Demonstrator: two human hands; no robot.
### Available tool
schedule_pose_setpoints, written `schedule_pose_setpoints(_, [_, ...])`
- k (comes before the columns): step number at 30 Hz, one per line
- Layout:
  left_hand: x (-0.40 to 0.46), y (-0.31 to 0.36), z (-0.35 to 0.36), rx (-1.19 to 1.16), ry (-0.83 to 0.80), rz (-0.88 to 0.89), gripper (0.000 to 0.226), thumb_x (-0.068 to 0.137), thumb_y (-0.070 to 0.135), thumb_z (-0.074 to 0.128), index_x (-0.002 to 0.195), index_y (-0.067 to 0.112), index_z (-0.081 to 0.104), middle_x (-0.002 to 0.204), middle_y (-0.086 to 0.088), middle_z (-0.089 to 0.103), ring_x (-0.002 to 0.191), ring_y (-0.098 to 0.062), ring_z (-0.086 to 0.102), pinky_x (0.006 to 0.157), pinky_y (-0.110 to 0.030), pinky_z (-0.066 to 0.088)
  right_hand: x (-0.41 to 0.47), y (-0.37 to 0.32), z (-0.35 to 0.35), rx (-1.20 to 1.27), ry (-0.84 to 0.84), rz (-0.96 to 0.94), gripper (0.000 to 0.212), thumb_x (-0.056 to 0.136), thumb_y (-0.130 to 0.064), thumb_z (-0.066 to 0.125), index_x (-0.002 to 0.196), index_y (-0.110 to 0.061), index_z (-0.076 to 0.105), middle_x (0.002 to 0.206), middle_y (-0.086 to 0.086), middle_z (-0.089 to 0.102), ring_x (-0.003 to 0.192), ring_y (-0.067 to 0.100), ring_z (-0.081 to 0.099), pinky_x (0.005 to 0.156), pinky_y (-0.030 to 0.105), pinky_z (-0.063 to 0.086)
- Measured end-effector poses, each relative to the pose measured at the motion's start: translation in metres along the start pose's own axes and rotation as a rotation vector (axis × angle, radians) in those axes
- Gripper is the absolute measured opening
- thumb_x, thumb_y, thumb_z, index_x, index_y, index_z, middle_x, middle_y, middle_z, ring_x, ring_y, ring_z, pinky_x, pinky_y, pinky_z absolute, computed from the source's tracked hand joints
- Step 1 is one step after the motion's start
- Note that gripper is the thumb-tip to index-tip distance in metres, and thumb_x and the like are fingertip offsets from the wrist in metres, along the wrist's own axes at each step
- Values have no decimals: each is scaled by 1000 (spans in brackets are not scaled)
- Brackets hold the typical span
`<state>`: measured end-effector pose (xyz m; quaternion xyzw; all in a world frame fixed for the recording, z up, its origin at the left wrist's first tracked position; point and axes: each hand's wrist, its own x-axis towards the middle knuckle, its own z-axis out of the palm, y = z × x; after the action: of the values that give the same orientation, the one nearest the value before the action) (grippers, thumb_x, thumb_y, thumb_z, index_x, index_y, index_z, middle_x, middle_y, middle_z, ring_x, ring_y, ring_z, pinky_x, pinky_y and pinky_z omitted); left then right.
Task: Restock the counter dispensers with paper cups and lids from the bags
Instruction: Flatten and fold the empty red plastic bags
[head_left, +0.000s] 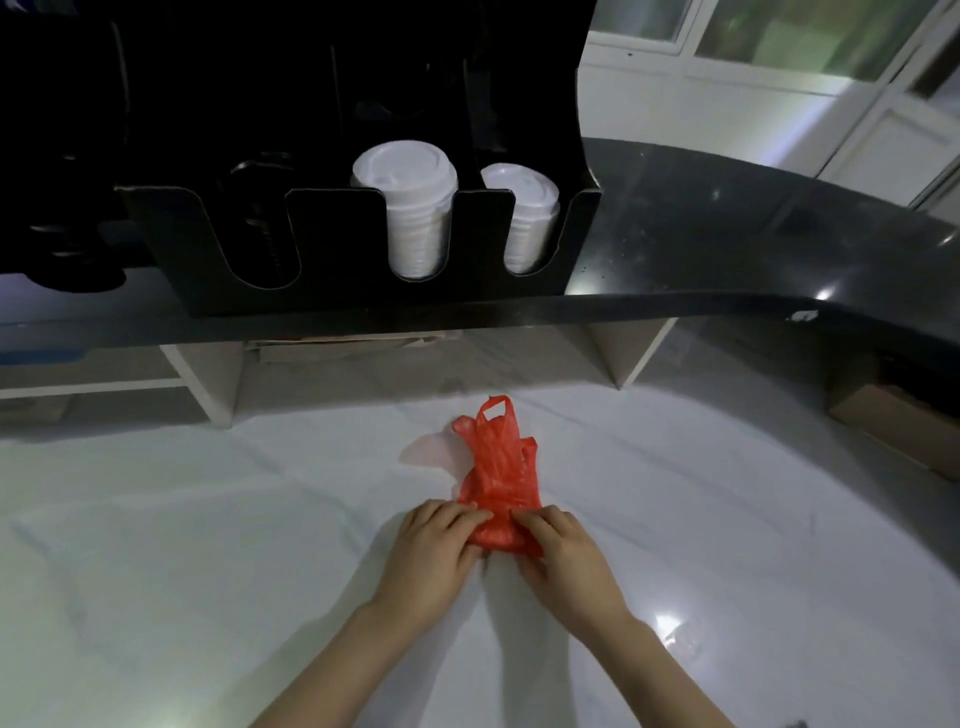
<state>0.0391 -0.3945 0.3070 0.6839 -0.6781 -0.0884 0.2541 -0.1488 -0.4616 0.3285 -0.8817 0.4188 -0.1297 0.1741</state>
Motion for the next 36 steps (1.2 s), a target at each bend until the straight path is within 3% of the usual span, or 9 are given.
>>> schedule_pose_setpoints(4, [8, 6, -14, -166, -49, -101, 41, 93, 48, 42, 129, 32, 53, 107, 0, 69, 95, -22, 63, 83, -33, 48, 4, -7, -22, 289, -46, 202, 38, 86, -30, 60, 119, -40, 44, 89, -17, 64, 76, 5, 61, 66, 17, 45])
schedule_pose_setpoints(7, [17, 9, -9, -197, 8, -206, 52, 93, 33, 59, 142, 30, 42, 124, -4, 60, 103, -23, 63, 84, -34, 52, 15, -11, -17, 212, 77, 284, 28, 85, -28, 63, 110, -33, 49, 95, -14, 53, 76, 11, 58, 66, 26, 47])
schedule_pose_setpoints(10, [25, 11, 0, -78, 174, -87, 36, 89, 25, 61, 125, 23, 60, 121, -3, 55, 99, -22, 60, 81, -37, 55, 32, -17, -9, 89, 123, 400, 13, 89, -29, 59, 101, -26, 57, 105, -6, 47, 79, 22, 60, 62, 36, 48])
schedule_pose_setpoints(14, [15, -3, 16, 71, 127, 116, 40, 87, 34, 49, 119, 20, 68, 126, 2, 63, 117, -17, 53, 96, -31, 40, 38, -14, 9, -139, 306, 269, 7, 79, -16, 70, 86, -18, 68, 99, 2, 58, 84, 27, 56, 67, 36, 46])
schedule_pose_setpoints(18, [7, -18, 20, 78, 51, 100, 53, 74, 32, 64, 127, 22, 64, 130, 5, 62, 121, -15, 49, 98, -31, 40, 21, -17, 15, -89, 316, 11, 27, 89, -24, 58, 113, -17, 68, 112, -1, 64, 109, 19, 56, 90, 31, 47])
schedule_pose_setpoints(22, [12, -9, 18, 79, 26, 100, 54, 77, 39, 48, 124, 20, 66, 128, 2, 63, 120, -15, 50, 96, -30, 36, -2, -13, 29, -16, 144, 67, 55, 92, -44, 45, 141, -19, 47, 146, -1, 47, 136, 16, 40, 102, 23, 41])
schedule_pose_setpoints(28, [26, 0, 8, 47, -68, 6, 51, 68, 26, 75, 118, 18, 69, 114, -3, 69, 96, -25, 69, 79, -34, 56, 24, -11, 8, -83, 37, 65, 45, 88, -30, 61, 130, -15, 59, 132, 5, 59, 118, 26, 58, 95, 33, 49])
schedule_pose_setpoints(33, [7, 40, -12, 22, -178, 41, 60, 85, 52, 37, 133, 24, 56, 129, 4, 59, 114, -23, 55, 97, -30, 44, -25, -3, -17, 71, 4, 101, 34, 96, -31, 49, 129, -21, 54, 116, 2, 62, 104, 25, 57, 88, 32, 43])
schedule_pose_setpoints(36, [-6, 81, -12, 39, -247, 149, 62, 81, 45, 57, 140, 29, 45, 141, 10, 45, 118, -19, 48, 97, -27, 39, -68, 11, -42, 130, 56, 164, 31, 95, -27, 52, 124, -20, 57, 115, 1, 62, 104, 21, 58, 88, 29, 43])
